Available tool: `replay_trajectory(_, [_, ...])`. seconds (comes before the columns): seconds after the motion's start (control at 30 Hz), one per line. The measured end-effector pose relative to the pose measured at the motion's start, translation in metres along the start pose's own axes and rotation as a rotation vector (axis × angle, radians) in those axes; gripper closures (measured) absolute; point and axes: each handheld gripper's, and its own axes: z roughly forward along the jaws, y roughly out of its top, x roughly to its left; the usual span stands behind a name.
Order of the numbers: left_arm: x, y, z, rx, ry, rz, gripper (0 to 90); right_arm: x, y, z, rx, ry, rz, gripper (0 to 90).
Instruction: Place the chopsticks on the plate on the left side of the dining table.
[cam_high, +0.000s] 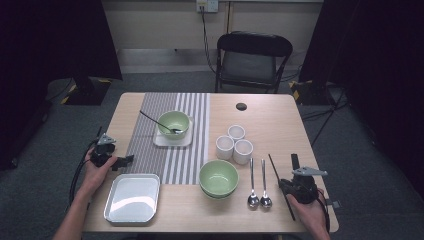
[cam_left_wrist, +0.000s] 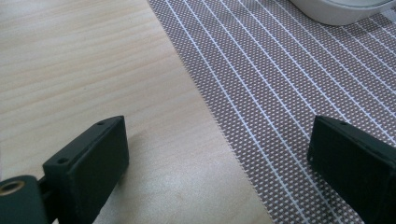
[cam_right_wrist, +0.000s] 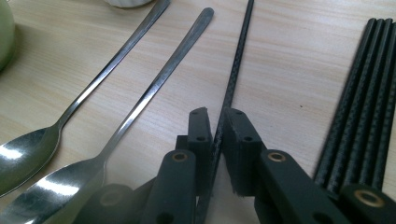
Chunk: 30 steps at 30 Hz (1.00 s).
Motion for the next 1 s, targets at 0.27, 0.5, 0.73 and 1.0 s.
replay_trajectory(0.27, [0.0,0.0,0.0,0.001,0.0,0.002,4.9,0.0,0.006,0.007,0.001,-0.036,0.003,83.9])
replay_trajectory(0.5, [0.0,0.0,0.0,0.001,0.0,0.001,4.9,-0.003,0.014,0.015,-0.007,-0.049,0.058,85.7])
replay_trajectory(0.73, [0.0,0.0,0.0,0.002,0.0,0.001,4.9,-0.004,0.023,0.024,-0.003,-0.08,0.047,85.9])
replay_trajectory(1.0, [0.0,0.0,0.0,0.0,0.001,0.0,4.9,-0.004,0.038,0.039,-0.009,-0.087,0.05,85.8])
